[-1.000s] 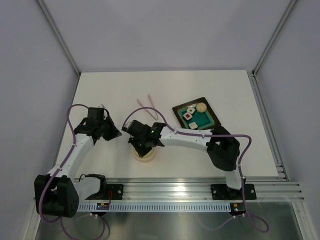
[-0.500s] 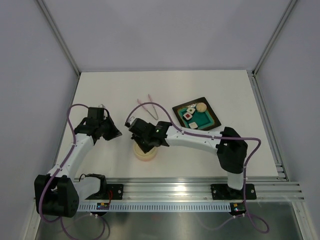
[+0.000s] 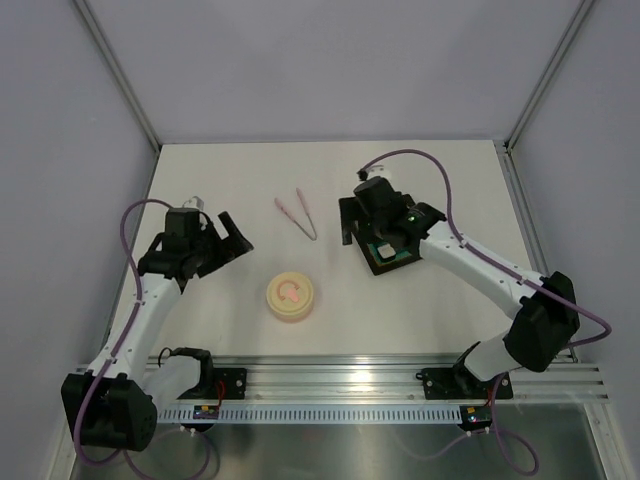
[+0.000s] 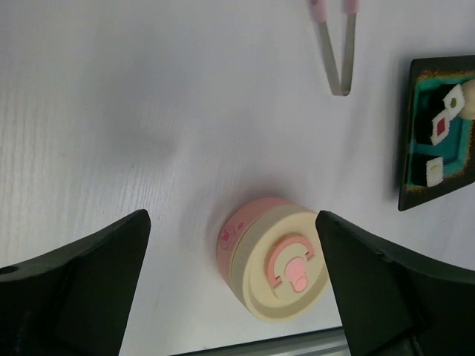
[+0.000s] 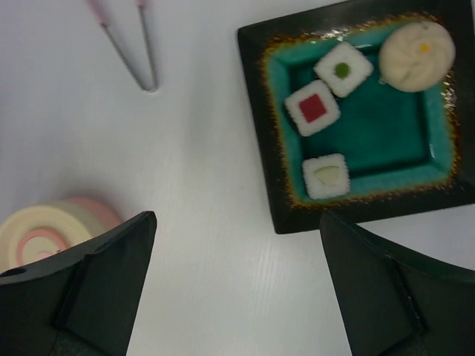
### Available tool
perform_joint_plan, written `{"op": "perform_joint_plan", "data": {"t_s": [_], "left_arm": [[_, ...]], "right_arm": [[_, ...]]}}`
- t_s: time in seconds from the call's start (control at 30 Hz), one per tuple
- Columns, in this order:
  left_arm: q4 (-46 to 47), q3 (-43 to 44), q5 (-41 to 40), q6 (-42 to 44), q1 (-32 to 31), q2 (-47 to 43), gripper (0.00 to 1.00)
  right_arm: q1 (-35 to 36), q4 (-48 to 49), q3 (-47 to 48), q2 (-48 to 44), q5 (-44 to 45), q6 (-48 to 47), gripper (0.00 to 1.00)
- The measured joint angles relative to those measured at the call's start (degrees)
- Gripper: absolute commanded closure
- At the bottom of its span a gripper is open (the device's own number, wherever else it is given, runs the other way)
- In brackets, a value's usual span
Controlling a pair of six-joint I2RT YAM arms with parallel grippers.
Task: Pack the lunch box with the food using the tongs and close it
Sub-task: Reset both arms
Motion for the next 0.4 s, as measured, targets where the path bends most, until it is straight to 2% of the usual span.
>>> {"op": "perform_joint_plan", "data": {"t_s": [0.13, 0.4], "left_arm": [[-0.2, 3.5, -0.9, 1.0, 0.0, -0.5, 0.01], [-2.7, 10.4, -3.8, 3.0, 0.0, -0.7, 0.01]], "right_arm": [[-6.0, -0.6, -3.7, -4.3, 0.9, 2.3, 0.01], [-6.5, -0.4, -6.3, -10.1, 2.7, 4.5, 0.00]]}}
